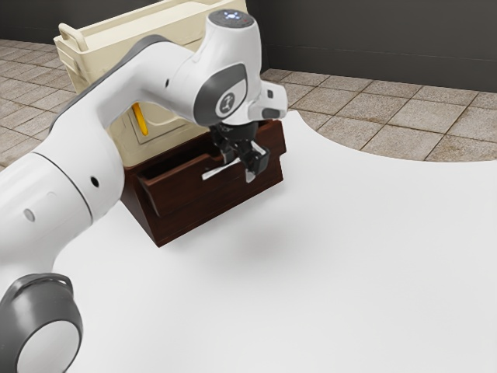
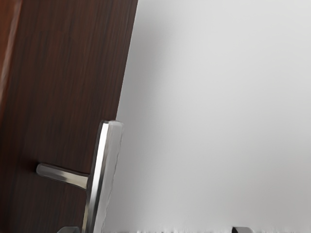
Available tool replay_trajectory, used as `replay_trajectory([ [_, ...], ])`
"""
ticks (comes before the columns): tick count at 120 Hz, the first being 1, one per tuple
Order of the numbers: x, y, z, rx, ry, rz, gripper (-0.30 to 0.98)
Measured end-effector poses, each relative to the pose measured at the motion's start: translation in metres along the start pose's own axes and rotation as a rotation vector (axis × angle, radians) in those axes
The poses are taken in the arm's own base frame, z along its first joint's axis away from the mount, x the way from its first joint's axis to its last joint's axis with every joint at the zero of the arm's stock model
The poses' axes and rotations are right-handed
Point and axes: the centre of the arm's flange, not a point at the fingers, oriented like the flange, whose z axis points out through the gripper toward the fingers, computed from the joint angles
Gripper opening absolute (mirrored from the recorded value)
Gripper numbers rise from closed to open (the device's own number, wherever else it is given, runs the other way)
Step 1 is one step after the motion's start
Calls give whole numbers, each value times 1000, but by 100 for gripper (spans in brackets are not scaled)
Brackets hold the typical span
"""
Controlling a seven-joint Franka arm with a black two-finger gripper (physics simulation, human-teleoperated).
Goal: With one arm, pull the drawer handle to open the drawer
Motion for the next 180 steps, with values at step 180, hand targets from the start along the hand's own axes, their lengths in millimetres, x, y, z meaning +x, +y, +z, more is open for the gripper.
replay_trajectory([
  [180, -28, 66, -34, -109, 48, 82, 35],
])
